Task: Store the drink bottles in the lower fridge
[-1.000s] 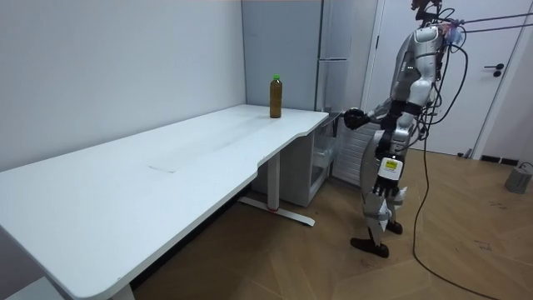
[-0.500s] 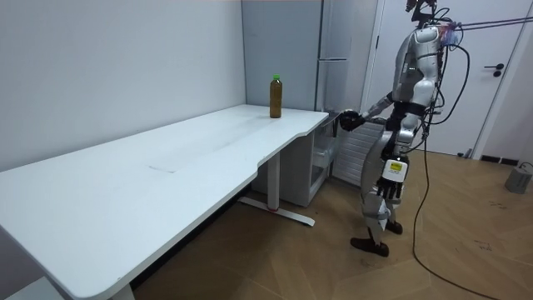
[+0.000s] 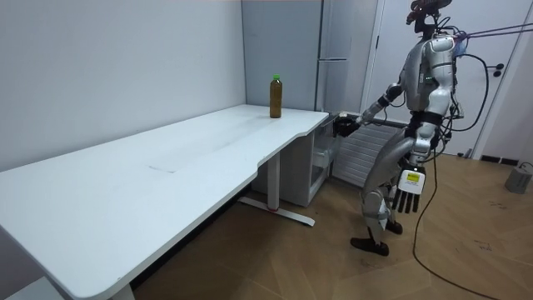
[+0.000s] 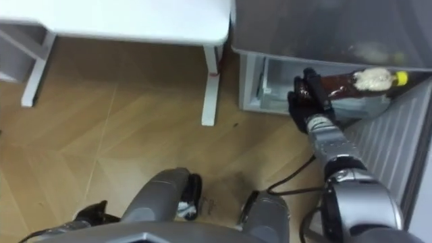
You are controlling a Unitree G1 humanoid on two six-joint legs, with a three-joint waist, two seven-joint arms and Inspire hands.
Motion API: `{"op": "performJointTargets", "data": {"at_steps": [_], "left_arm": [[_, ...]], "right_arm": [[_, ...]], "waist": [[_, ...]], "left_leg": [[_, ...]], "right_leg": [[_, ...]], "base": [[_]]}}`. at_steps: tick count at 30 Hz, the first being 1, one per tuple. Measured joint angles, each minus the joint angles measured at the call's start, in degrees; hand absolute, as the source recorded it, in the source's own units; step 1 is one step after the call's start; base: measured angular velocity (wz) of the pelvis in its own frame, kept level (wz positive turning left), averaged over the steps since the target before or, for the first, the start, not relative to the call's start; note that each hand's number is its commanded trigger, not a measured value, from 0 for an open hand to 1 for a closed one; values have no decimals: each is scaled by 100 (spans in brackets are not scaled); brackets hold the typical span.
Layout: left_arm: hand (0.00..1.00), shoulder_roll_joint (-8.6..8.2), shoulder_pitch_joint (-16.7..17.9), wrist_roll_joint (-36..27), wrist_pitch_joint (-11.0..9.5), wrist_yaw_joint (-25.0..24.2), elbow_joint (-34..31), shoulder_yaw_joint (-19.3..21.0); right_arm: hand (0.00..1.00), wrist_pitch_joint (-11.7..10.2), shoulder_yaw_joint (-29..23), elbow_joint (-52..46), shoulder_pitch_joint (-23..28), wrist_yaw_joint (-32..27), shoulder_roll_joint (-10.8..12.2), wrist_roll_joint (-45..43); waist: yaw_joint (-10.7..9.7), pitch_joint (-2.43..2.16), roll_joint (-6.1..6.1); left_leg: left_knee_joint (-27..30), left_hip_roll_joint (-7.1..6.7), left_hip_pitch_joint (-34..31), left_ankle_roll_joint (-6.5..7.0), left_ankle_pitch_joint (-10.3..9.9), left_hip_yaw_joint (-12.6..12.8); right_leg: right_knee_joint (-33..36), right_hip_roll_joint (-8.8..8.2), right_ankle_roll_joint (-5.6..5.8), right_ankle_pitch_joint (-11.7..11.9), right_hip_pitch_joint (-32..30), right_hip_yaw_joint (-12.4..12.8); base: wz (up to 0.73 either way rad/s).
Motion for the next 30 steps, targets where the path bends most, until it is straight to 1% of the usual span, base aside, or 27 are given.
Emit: {"op": "performJointTargets", "data": {"at_steps": [3,4,6,10,12,14,16,19,21,23,25,27,30], "left_arm": [[0,-2,-101,2,6,52,47,-115],[0,-2,-126,3,5,53,41,-127],[0,1,-165,1,9,56,35,-190],[0,23,-177,-56,-14,66,-53,-335],[0,46,-215,-153,-89,75,-61,-369],[0,54,-264,-191,-135,79,-43,-370],[0,61,-293,-227,-185,86,-33,-370],[0,110,-350,-235,-206,91,-24,-481],[0,153,-390,-236,-207,94,-29,-595],[0,169,-399,-236,-207,99,-29,-610],[0,180,-397,-263,-199,128,-28,-633],[0,228,-387,-474,-192,192,-34,-808],[0,246,-368,-632,-192,260,-79,-857]], "right_arm": [[100,12,0,8,-179,-1,-151,-15],[100,16,1,7,-236,-2,-194,-17],[100,20,1,5,-338,-1,-263,-23],[100,21,12,5,-518,-3,-374,-55],[100,24,12,5,-708,-3,-454,-58],[100,26,4,9,-829,-4,-523,-54],[100,27,7,10,-869,-4,-551,-61],[100,33,10,9,-984,-4,-577,-59],[100,34,11,9,-1103,-8,-631,-60],[100,34,11,9,-1200,-10,-649,-59],[100,34,17,9,-1272,-13,-652,-60],[100,35,34,9,-1308,-87,-652,-64],[100,33,50,0,-1415,-268,-658,2]], "waist": [[15,13,-20],[15,25,-44],[15,26,-68],[17,40,-141],[13,47,-186],[14,57,-203],[26,58,-208],[49,62,-220],[58,69,-246],[44,72,-259],[64,76,-268],[92,80,-276],[123,78,-280]], "left_leg": [[260,-5,-415,-10,-6,-8],[331,0,-546,-16,-9,-14],[454,19,-797,-52,-29,-32],[655,30,-1213,-55,-20,-41],[789,31,-1500,-50,-18,-60],[894,3,-1667,-41,-18,-93],[992,-1,-1788,-2,-41,-94],[1255,-6,-2022,32,-142,-94],[1503,-46,-2228,56,-234,-91],[1661,-78,-2378,65,-282,-106],[1806,-73,-2494,72,-337,-113],[1966,-74,-2593,96,-413,-105],[2154,-78,-2778,121,-480,-90]], "right_leg": [[328,-51,-47,-80,-420,35],[417,-60,-52,-102,-558,38],[544,-56,-55,-128,-802,45],[754,-66,-119,-123,-1223,68],[881,-82,-142,-133,-1483,55],[976,-112,-164,-142,-1624,37],[1066,-153,-155,-189,-1701,6],[1301,-212,-144,-297,-1886,8],[1566,-291,-132,-415,-2077,38],[1721,-343,-119,-490,-2198,38],[1841,-362,-124,-544,-2289,42],[1984,-391,-101,-619,-2363,57],[2159,-426,-90,-672,-2541,96]], "base": [[3],[0],[0],[0],[2],[10],[11],[7],[9],[9],[3],[0],[0]]}}
